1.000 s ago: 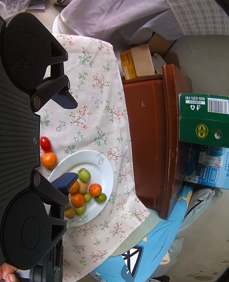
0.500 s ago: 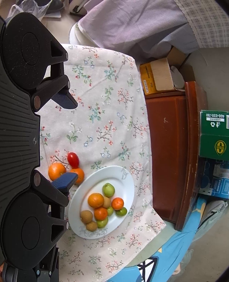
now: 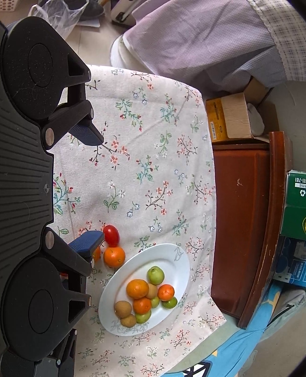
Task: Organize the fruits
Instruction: 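Withdraw both tools back toward the remaining mandarins and cherry tomatoes, then close the left gripper on a mandarin while the right gripper grasps a cherry tomato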
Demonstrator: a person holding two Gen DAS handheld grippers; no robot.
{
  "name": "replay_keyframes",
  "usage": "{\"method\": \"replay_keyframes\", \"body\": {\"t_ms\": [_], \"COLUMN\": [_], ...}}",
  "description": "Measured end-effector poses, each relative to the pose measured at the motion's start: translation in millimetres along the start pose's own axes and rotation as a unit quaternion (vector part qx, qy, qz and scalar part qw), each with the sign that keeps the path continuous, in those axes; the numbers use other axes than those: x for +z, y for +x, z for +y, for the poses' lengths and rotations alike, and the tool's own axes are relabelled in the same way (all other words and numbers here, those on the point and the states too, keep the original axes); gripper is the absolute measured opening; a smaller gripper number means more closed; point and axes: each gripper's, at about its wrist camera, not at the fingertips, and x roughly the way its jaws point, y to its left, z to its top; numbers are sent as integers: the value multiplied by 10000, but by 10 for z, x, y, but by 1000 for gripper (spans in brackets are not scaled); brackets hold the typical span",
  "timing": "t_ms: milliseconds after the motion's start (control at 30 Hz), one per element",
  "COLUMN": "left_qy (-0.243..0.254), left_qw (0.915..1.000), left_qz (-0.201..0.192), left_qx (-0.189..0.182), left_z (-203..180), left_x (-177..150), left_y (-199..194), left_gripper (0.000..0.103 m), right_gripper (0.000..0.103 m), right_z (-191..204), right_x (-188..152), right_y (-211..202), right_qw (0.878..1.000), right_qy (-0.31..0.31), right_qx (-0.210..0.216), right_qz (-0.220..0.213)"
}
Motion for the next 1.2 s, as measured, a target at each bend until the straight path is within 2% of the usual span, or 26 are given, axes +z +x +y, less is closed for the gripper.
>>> {"method": "replay_keyframes", "body": {"t_ms": [167,333,467,833,1033,1200], "left_qy": [23,46,108,489,618,757], "left_qw": [10000,9999,9998,9974,9965,9955], "left_qz": [15,51,46,69,67,109], "left_qx": [-51,-112,-181,-531,-556,-555], "left_z": [-32,-71,-123,-405,-514,-589], "left_x": [-6,-18,-36,-108,-138,-166], "left_y": [19,52,67,186,285,362], "left_gripper": [80,80,80,78,77,67], "right_gripper": [31,19,19,19,19,19], "right_z": [29,40,7,-241,-368,-397], "right_x": [-6,-14,-6,-4,-16,-23], "right_y": [61,70,34,-189,-254,-264], "right_qw": [9998,9994,9996,9980,9965,9961], "right_qy": [-172,-281,-195,256,468,524], "right_qx": [-102,-188,-182,-563,-687,-703], "right_qz": [-9,-74,-23,-89,-100,-100]}}
